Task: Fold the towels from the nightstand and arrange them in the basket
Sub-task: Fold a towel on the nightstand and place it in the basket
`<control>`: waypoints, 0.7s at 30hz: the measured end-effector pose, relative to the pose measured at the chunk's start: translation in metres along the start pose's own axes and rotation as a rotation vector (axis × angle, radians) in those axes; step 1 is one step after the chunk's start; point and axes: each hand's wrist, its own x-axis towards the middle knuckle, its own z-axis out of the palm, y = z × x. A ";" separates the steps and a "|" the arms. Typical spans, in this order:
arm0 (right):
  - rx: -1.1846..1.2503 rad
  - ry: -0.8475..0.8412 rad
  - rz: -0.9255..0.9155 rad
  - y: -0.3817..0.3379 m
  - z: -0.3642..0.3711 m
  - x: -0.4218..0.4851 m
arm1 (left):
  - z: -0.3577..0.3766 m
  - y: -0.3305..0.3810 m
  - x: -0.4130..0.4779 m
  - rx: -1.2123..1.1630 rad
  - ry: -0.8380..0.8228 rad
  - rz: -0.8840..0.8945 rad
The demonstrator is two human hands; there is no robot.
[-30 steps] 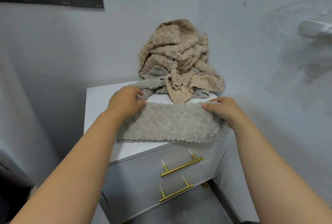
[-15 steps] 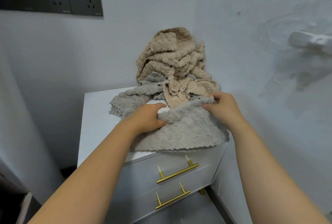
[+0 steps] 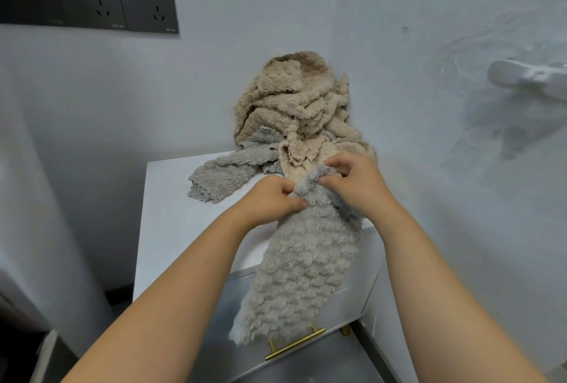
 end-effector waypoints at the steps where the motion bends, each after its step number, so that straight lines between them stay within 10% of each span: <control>1: -0.024 -0.010 0.030 0.003 -0.001 0.000 | 0.000 -0.001 0.000 -0.035 0.008 -0.026; 7: -0.197 -0.213 0.200 0.030 -0.005 0.000 | -0.008 -0.022 0.005 -0.066 0.057 -0.168; 21: 0.015 -0.046 0.240 0.031 0.024 0.015 | -0.017 -0.038 0.013 -0.253 0.254 -0.180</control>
